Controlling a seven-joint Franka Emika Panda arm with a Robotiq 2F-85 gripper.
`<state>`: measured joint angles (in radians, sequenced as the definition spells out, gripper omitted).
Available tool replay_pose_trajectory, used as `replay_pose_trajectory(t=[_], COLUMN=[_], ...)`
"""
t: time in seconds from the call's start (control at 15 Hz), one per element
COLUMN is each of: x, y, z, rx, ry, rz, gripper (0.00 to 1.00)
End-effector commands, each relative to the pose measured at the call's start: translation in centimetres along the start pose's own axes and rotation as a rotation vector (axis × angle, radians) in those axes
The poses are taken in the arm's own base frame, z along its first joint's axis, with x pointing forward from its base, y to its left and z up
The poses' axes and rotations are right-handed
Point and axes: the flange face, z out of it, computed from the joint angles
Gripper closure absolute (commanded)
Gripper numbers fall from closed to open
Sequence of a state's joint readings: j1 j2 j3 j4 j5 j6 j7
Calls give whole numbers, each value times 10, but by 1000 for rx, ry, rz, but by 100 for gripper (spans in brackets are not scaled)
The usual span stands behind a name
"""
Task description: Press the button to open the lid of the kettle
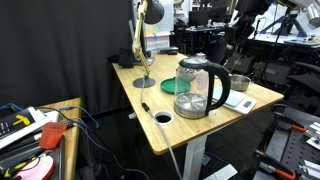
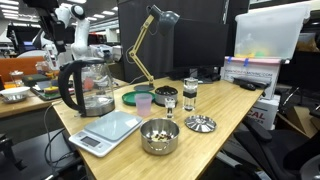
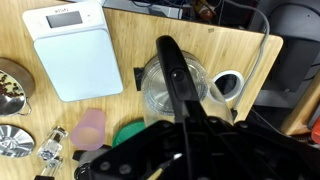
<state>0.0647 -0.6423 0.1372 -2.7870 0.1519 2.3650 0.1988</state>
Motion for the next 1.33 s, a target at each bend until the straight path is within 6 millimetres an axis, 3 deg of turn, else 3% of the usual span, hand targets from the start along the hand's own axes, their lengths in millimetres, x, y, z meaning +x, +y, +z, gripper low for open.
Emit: replay_pose_trajectory(t=[0.0, 1.27], x=[4, -6], y=[5, 2], z=[0, 20], rx=[-17, -23], ry=[16, -91], rz=[22, 15], gripper=[100, 100])
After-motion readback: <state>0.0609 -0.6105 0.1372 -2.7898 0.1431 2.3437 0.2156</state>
